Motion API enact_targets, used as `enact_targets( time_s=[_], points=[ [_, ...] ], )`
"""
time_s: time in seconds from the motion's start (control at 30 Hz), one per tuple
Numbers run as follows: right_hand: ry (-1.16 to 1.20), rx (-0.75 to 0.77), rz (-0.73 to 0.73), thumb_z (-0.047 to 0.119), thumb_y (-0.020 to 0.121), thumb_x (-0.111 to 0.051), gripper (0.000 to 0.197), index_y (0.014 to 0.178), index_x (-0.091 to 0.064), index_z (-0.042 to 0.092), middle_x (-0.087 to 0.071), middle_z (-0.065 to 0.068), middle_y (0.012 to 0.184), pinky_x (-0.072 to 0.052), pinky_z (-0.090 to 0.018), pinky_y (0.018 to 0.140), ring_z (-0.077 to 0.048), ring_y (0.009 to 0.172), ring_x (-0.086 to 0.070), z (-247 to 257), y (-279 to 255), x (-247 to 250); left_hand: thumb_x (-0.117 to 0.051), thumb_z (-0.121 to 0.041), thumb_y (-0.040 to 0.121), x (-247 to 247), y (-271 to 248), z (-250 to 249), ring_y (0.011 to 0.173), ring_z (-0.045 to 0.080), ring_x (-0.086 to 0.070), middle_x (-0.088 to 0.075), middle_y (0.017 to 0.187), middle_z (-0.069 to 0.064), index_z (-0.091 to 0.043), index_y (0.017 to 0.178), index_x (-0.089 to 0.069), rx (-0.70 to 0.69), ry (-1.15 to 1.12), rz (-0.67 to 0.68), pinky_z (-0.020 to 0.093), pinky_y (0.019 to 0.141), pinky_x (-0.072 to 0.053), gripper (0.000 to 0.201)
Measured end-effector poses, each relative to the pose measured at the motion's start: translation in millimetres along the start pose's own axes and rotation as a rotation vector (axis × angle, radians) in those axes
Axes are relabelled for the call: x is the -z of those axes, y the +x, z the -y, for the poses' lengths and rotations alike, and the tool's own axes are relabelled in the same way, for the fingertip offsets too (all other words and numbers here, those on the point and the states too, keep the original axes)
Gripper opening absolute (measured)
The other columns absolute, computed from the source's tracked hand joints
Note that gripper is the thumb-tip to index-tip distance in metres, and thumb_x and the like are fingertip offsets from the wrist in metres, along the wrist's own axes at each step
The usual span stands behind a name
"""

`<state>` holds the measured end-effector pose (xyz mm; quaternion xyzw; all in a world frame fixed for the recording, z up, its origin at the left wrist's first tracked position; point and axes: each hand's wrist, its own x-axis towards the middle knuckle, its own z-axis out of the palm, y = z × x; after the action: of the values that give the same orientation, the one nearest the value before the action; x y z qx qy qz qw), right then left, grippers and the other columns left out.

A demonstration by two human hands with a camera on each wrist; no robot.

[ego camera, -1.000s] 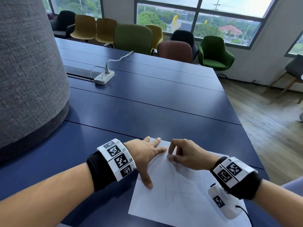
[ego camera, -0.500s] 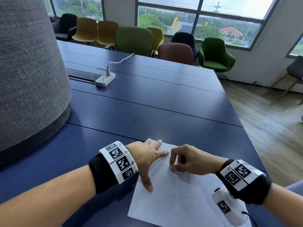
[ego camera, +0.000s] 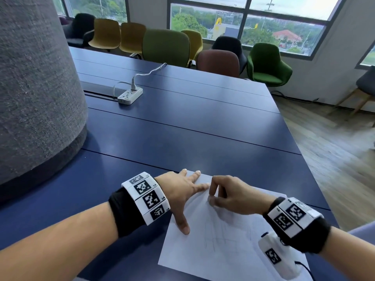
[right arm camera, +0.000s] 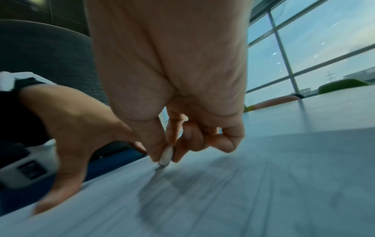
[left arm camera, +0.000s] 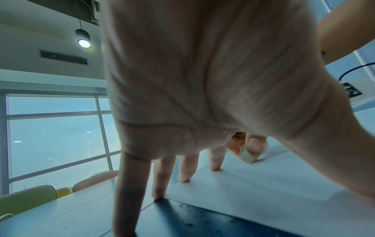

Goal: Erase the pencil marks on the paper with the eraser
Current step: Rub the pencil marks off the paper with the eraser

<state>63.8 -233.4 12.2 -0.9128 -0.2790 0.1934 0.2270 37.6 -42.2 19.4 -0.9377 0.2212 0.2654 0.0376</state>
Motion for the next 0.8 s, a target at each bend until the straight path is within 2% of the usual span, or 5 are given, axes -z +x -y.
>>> enact_targets(
  time_s=[0.17,0.33,0.5,0.67,0.8],
  points=[
    [-0.001,0.162,0.177,0.024,0.087,-0.067,0.009,0.084,-0.059,0.022,-0.05,0.009,0.058,-0.037,-0.014,0.053,-0.005,0.051,-0.047,14.9,-16.2,-9.0,-0.083,-0.061,0.062,0.9,-0.3,-0.3,0.15,0.03,0.007,0.016,0.163,0.0,-0.042,0.154,0.006,0.001,0.002,0.009,0.045,0.115,-0.027,0.13],
    [0.052,0.119,0.058,0.024,0.087,-0.068,0.01,0.083,-0.061,0.02,-0.048,0.011,0.05,-0.035,-0.013,0.052,-0.005,0.048,-0.047,6.7,-8.4,-5.5,-0.083,-0.061,0.061,-0.4,-1.0,-0.6,0.151,0.03,0.007,0.016,0.164,0.0,-0.045,0.152,0.007,-0.004,-0.006,0.005,0.044,0.114,-0.028,0.13],
    [0.015,0.186,0.218,0.026,0.087,-0.069,0.007,0.086,-0.064,0.02,-0.052,0.015,0.052,-0.036,-0.013,0.054,-0.007,0.052,-0.046,15.4,-24.0,-11.5,-0.082,-0.062,0.062,0.4,-0.4,-1.0,0.15,0.03,0.007,0.016,0.163,0.0,-0.04,0.154,0.007,-0.001,0.006,0.016,0.043,0.115,-0.024,0.13],
    [-0.017,0.112,0.071,0.025,0.089,-0.067,0.01,0.087,-0.06,0.018,-0.048,0.011,0.056,-0.034,-0.012,0.053,-0.001,0.052,-0.05,10.6,-17.8,-1.8,-0.083,-0.062,0.061,-0.5,0.9,0.4,0.15,0.03,0.009,0.017,0.163,0.001,-0.042,0.154,0.009,0.002,-0.007,0.025,0.044,0.115,-0.024,0.132],
    [-0.003,0.186,0.224,0.024,0.087,-0.068,0.007,0.086,-0.063,0.02,-0.049,0.009,0.055,-0.036,-0.012,0.054,-0.007,0.053,-0.048,19.9,-32.5,-10.0,-0.082,-0.061,0.062,0.1,1.3,0.0,0.15,0.03,0.01,0.018,0.163,0.0,-0.041,0.154,0.009,0.008,0.003,0.04,0.044,0.116,-0.023,0.131]
  ],
)
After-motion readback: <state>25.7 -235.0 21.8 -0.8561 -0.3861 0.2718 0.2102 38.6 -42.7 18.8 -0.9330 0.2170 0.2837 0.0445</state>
